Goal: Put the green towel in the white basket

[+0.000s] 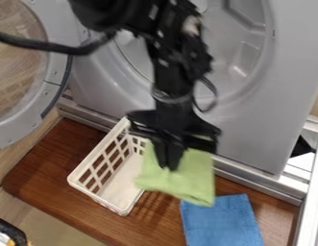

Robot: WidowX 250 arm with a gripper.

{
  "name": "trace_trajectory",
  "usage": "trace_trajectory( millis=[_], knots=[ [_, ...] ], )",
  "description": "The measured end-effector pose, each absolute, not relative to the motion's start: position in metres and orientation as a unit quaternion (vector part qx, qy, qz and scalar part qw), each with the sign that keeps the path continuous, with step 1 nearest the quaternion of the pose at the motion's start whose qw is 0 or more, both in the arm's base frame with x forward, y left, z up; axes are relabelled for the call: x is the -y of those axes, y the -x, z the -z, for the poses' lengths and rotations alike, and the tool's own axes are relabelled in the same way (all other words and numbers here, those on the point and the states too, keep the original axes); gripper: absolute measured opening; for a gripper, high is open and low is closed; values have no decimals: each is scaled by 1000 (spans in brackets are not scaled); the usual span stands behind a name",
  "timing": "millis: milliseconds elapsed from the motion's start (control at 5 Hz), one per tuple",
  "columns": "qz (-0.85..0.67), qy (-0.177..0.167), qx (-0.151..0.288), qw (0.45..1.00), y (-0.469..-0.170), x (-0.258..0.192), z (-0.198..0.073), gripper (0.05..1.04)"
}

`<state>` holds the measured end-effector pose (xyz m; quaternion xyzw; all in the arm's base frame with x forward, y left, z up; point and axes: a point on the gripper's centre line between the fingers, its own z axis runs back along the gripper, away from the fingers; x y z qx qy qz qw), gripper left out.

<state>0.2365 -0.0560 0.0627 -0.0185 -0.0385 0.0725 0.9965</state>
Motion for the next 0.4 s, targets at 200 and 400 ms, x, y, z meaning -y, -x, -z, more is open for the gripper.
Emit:
trace_trajectory(
  millis=[200,400],
  knots=[
    [-116,12,27,993,-249,19,-55,52],
    [-127,0,5,992,-260,-7,-38,53]
  ],
)
